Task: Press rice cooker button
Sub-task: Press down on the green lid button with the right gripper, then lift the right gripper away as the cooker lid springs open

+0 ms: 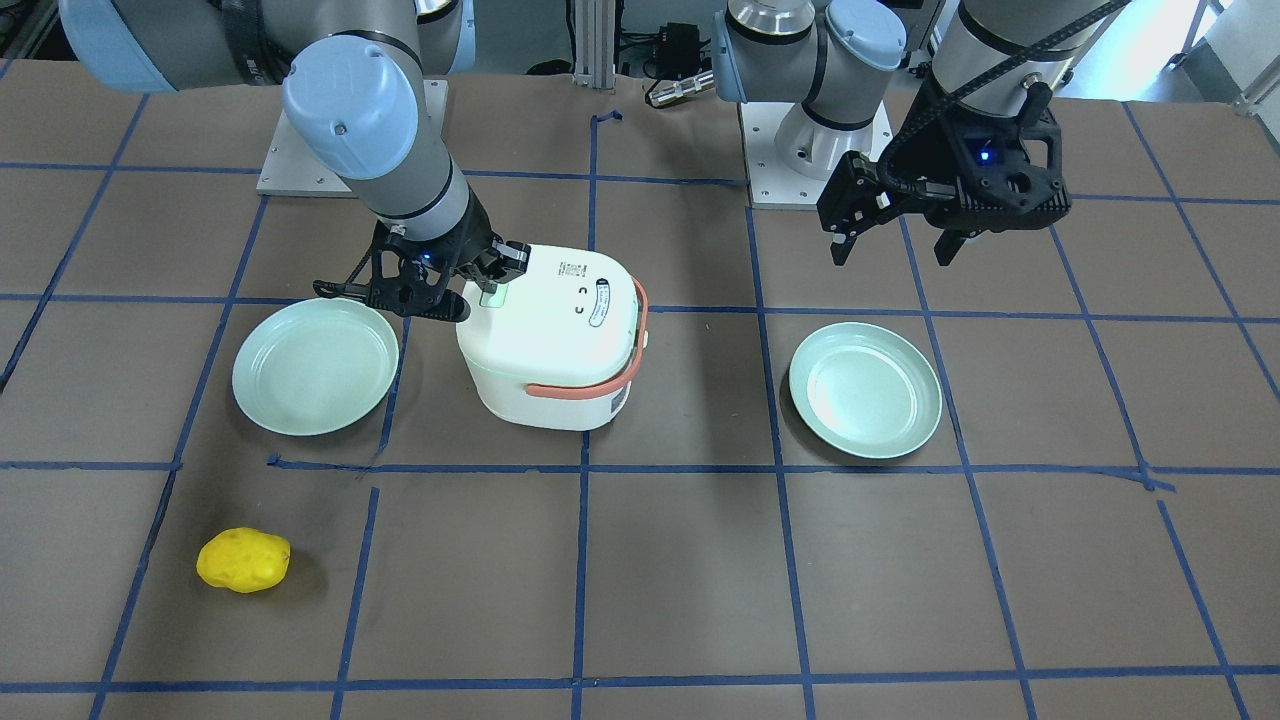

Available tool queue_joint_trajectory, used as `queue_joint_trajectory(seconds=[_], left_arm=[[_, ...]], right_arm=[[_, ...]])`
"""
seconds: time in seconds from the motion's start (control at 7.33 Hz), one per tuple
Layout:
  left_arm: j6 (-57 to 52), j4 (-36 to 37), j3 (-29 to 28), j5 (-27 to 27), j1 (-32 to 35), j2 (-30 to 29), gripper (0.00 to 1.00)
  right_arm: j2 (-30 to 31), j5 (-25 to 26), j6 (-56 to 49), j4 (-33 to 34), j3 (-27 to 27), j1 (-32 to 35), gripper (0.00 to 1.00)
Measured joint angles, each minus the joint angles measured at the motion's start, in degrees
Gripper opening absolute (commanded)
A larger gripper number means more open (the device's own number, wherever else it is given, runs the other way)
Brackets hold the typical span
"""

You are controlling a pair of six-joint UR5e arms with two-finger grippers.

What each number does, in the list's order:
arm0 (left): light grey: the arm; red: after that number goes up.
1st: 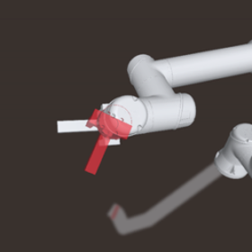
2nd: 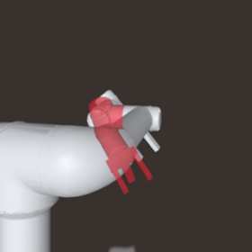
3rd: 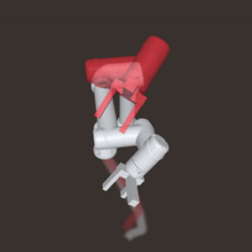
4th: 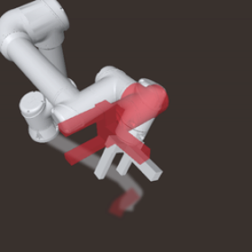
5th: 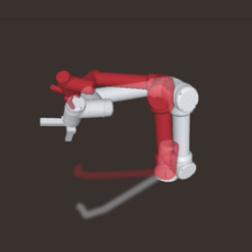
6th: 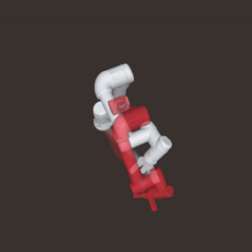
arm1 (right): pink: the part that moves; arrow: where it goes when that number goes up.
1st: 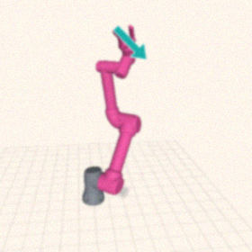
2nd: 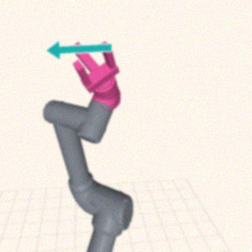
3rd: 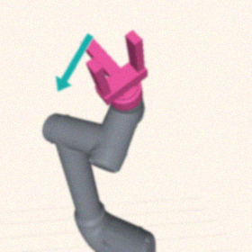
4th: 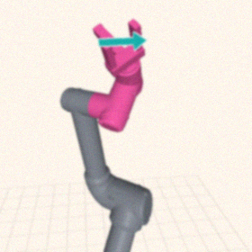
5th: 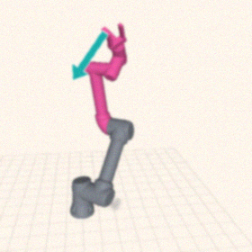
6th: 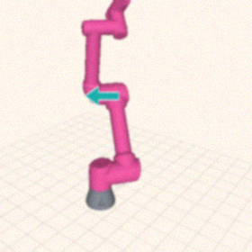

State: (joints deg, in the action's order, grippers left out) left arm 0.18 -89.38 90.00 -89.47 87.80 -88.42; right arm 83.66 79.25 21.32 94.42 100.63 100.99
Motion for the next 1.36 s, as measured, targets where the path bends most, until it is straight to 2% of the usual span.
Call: queue_joint_trajectory(seconds=[0.41, 0.55, 0.68, 0.95, 1.36], left_arm=[[0.0, 0.0, 0.0, 0.0, 0.0, 0.0, 1.00], [0.0, 0.0, 0.0, 0.0, 0.0, 0.0, 1.00], [0.0, 0.0, 0.0, 0.0, 0.0, 0.0, 1.00], [0.0, 0.0, 0.0, 0.0, 0.0, 0.0, 1.00], [0.1, 0.0, 0.0, 0.0, 0.0, 0.0, 1.00]], right_arm=[[-0.1, 0.0, 0.5, 0.0, -0.2, 0.0, 0.01], [0.2, 0.0, 0.8, -0.1, -1.1, 0.0, 0.62], [0.4, 0.1, 1.6, -0.3, -2.9, -0.1, 0.83], [0.5, 0.7, 4.0, -1.1, -8.2, -0.8, 1.00], [0.5, 4.6, 1.6, -3.9, -14.4, -3.9, 1.00]])
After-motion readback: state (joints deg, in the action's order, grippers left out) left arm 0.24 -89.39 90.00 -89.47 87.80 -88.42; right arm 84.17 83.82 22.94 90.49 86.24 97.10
